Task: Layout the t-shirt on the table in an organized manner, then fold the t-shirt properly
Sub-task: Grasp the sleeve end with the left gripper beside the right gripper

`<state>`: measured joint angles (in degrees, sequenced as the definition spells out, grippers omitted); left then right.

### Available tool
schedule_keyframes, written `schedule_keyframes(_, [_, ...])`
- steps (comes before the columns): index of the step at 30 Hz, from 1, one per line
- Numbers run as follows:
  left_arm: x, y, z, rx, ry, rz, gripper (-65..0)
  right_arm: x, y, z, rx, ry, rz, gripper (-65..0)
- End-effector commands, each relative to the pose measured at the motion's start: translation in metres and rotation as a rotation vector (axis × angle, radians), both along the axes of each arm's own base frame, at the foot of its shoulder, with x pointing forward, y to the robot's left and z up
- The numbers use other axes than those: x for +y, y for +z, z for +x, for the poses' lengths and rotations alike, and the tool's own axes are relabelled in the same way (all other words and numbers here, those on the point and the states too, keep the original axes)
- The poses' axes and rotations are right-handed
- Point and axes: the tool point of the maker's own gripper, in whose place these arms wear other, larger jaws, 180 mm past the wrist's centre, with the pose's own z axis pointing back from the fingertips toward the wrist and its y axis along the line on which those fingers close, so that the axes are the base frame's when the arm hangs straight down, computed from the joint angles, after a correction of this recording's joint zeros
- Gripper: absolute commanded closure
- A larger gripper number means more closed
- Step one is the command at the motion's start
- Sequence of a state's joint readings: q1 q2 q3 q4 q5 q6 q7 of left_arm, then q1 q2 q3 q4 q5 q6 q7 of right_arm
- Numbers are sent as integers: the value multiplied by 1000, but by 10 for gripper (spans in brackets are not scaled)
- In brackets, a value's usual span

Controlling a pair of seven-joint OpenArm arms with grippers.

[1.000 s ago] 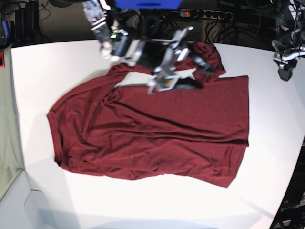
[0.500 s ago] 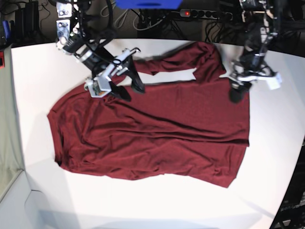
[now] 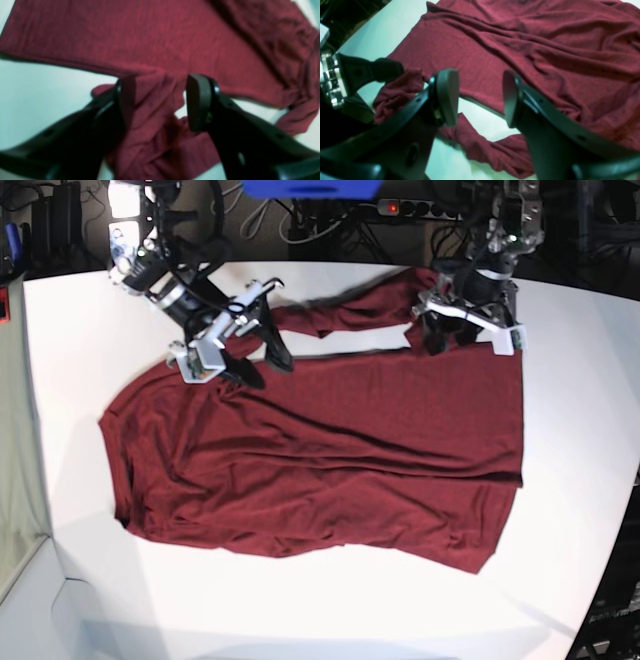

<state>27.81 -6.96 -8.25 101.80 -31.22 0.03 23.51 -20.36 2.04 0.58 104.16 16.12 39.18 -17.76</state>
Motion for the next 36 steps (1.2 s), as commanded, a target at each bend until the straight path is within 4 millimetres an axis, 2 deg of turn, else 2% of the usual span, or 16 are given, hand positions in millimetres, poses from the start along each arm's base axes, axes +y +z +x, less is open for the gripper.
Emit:
schedule_keyframes(1, [2,12,5,-50,-5,23,-319,2,15,4,-52,5,36,-289])
schedule_keyframes(6, [5,10,5,-48,-34,103,-319,2,15,4,-50,4,37,-289])
schedule_keyframes(11, [4,12,13,-65,-45,126,-317,2,17,8,-59,4,37,-289])
schedule_keyframes(15, [-16,18,12,-79,-97,106,-317,1,12,8,-46,3,37,-289])
schedule_keyframes(20, [-32,24,10,-95,-183,119,-316,0,9,9,-41,5,31,-289])
schedule_keyframes(26, [-46,19,4,-81,-252,123,-316,-4,9,11,-45,8,19,-289])
schedule_keyframes(30, [-52,16,3,-80,-280,150,-316,-14,9,15,-50,-23,11,-289])
schedule_keyframes(36, [-54,-7,-6,-29,-320,216,-316,-15,9,16,-52,-23,7,-289])
